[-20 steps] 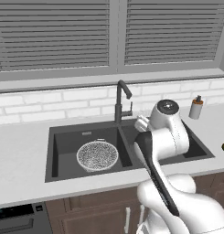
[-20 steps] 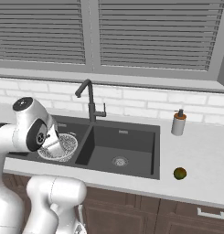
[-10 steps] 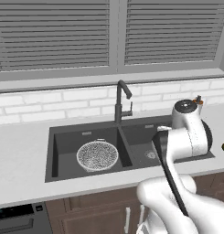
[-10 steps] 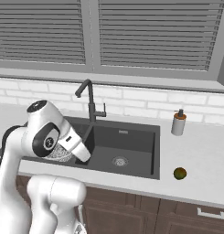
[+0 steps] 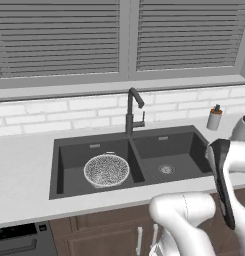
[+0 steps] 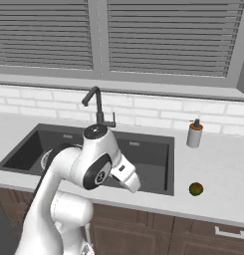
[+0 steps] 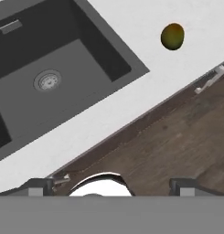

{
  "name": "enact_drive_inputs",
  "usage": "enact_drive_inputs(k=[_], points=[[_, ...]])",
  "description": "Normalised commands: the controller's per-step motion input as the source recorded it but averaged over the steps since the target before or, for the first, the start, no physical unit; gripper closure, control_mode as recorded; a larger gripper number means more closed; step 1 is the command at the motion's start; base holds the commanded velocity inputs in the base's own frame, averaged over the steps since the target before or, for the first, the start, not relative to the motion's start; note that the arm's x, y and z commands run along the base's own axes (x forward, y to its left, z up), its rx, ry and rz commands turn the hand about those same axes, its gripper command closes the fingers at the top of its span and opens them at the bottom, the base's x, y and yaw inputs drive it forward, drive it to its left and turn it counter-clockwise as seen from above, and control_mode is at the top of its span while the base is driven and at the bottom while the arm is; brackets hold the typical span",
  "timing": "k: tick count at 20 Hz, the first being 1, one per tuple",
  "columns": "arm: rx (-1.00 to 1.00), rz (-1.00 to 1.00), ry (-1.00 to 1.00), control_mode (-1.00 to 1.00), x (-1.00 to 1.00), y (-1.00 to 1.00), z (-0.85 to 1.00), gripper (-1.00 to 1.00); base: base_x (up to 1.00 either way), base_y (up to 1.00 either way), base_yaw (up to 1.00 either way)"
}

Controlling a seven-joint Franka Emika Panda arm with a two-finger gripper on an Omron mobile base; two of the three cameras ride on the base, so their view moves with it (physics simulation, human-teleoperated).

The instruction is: Put the colander in the sink, put the mango in the colander, and turn on the sink faucet and pour water over the colander.

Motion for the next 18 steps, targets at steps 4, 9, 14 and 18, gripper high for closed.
enact_drive_inputs(k=[4, 9, 14, 18], points=[[0.2, 0.0, 0.0, -1.0, 0.0, -1.0, -0.3, -1.0, 0.0, 0.0, 0.0], [0.05, 0.0, 0.02, -1.0, 0.0, -0.88, -0.2, -1.0, 0.0, 0.0, 0.0], [0.0, 0.0, 0.06, -1.0, 0.14, -0.53, -0.04, -1.0, 0.0, 0.0, 0.0], [-0.01, 0.0, 0.0, -1.0, 0.38, -0.24, 0.0, -1.0, 0.0, 0.0, 0.0]])
